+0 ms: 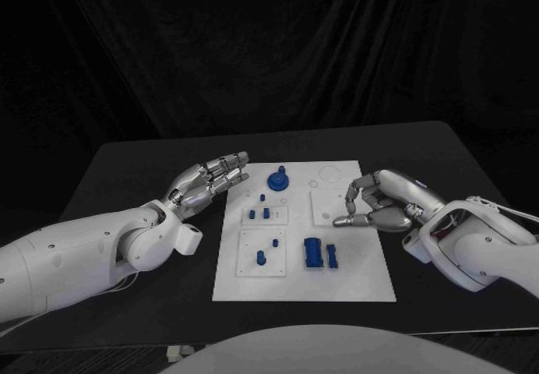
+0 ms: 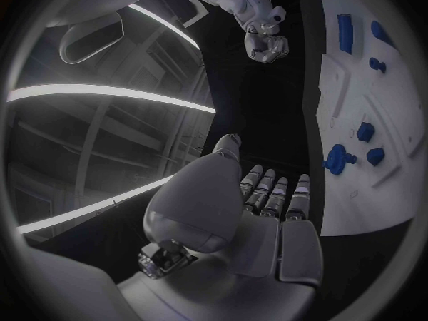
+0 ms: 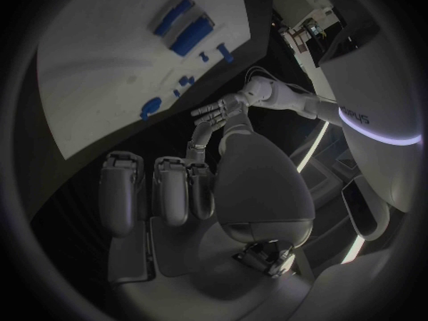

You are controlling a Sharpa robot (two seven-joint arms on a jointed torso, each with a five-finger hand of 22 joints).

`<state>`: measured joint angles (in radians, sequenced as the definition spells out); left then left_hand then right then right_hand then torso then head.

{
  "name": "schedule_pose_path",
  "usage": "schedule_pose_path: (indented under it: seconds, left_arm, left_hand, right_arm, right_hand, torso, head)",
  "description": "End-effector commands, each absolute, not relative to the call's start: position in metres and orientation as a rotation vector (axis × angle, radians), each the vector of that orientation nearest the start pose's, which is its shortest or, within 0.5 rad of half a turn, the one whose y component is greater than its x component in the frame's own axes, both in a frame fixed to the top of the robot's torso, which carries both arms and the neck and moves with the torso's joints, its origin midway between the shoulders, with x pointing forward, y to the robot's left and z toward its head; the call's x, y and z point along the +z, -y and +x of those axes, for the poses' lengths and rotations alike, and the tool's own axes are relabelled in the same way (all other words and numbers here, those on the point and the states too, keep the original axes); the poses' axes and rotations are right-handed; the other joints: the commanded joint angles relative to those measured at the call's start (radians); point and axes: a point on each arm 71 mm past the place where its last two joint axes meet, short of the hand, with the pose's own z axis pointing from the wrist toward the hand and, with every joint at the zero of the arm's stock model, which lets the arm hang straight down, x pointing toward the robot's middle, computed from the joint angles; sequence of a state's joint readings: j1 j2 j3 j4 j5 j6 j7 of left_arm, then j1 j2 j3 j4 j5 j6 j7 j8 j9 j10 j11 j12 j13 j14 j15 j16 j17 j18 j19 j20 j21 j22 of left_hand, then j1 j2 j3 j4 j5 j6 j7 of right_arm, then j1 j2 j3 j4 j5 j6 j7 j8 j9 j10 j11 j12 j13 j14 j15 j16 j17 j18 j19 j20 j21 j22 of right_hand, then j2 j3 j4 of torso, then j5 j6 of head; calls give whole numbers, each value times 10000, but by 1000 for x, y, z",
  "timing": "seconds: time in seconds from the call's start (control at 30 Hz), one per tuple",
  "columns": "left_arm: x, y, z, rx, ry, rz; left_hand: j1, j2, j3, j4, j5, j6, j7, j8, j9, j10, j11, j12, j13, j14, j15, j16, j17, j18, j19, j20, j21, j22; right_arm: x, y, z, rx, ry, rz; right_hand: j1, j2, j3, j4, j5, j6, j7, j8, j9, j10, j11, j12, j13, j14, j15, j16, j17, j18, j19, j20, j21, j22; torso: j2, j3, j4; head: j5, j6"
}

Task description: Assemble the parts on the task board

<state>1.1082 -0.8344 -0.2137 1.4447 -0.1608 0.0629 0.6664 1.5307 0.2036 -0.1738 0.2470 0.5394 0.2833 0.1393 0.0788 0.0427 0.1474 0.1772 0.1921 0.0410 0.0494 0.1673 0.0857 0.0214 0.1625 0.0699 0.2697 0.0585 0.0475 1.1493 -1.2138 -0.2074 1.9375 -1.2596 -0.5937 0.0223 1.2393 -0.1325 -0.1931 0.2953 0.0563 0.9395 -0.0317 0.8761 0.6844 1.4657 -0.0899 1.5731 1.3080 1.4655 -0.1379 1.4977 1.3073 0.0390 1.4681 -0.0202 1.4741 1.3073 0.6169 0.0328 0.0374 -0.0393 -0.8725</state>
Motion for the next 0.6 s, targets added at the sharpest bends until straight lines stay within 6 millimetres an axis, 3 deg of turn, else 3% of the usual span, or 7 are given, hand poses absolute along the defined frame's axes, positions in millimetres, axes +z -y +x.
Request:
schedule_pose_path:
  seconds: [0.03,0.17,0.27,0.37,0.43,0.53,0.6]
  left_arm:
    - [-250,-216,439,-19189,-13718,-7897]
    - [-242,-221,435,-19104,-13314,-7684]
    - [-231,-223,434,-19072,-13046,-7462]
    - [-221,-223,436,-19092,-12890,-7240]
    - [-215,-221,438,-19115,-12843,-7131]
    - [-211,-216,440,-19219,-12887,-7046]
    - [-210,-214,441,-19276,-12935,-7048]
  left_hand:
    - [165,-198,-39,381,-219,1534,801,395,162,1227,193,716,151,519,139,536,101,81,311,82,241,130]
    - [-165,-147,-277,469,-976,2779,870,555,243,2335,276,997,191,1097,241,983,151,-6,638,97,497,243]
    - [-516,-49,-551,474,-1793,3252,896,526,255,2708,300,913,190,1277,273,1063,165,-63,710,75,568,249]
    - [-716,13,-694,465,-2079,3435,891,499,260,2740,300,793,176,1329,275,1072,167,-73,701,87,570,234]
    - [-737,29,-719,461,-2097,3500,887,497,264,2630,300,681,152,1330,289,1061,166,-69,676,123,554,221]
    - [-797,85,-833,453,-2087,3125,773,266,188,1990,179,131,53,1133,213,853,135,29,494,181,440,139]
    - [-782,113,-891,448,-2047,2498,693,9,98,1664,101,-144,24,927,160,660,109,87,389,198,378,92]
  right_arm:
    - [-184,262,374,9667,-14208,2896]
    - [-169,269,389,10448,-13046,4233]
    - [-159,271,402,11030,-12197,5154]
    - [-154,271,413,11596,-11749,5616]
    - [-152,269,419,12008,-11563,5824]
    - [-152,266,428,12683,-11445,6166]
    - [-154,264,430,12962,-11464,6324]
  right_hand:
    - [-221,259,92,2,-59,121,-37,67,21,1051,-87,-23,2628,591,-78,-166,144,-86,523,-90,-263,2235]
    - [-412,1582,83,-67,525,-252,213,-630,-463,551,111,-714,1779,-157,109,-1617,-2299,434,-658,85,-2817,1375]
    - [-870,2185,-473,-227,1089,-504,677,-1464,-1274,-2886,692,-5629,-3198,-2493,700,-6126,-7893,1362,-3523,573,-9037,-1193]
    - [-1352,2526,-885,-274,1005,-953,1285,-2113,-1889,-4963,1363,-8242,-5273,-4000,1440,-8196,-8797,1134,-4600,1205,-10651,-2310]
    - [-1606,2754,-1224,-106,786,-1425,2081,-2936,-2645,-6340,2260,-10114,-6892,-5492,2509,-10022,-9889,862,-6181,1955,-12501,-3782]
    - [-1428,2652,-1485,-43,677,-1986,1701,-4123,-3821,-7728,3151,-11727,-8918,-7231,3360,-11803,-11282,833,-7608,2725,-14134,-5695]
    - [-1415,2574,-1407,-44,667,-2176,1762,-4503,-4269,-8329,2973,-12033,-9576,-7799,3461,-12199,-11706,779,-9346,3018,-14039,-6843]
  torso:
    - [-5,0,2]
    - [3,0,2]
    - [1,1,6]
    - [-6,-1,1]
    - [-12,-2,-6]
    - [-22,0,-7]
    - [-52,15,-1]
  head:
    - [0,-2]
    - [62,-2]
    - [77,-2]
    - [62,-2]
    - [65,-2]
    - [95,-2]
    - [82,-2]
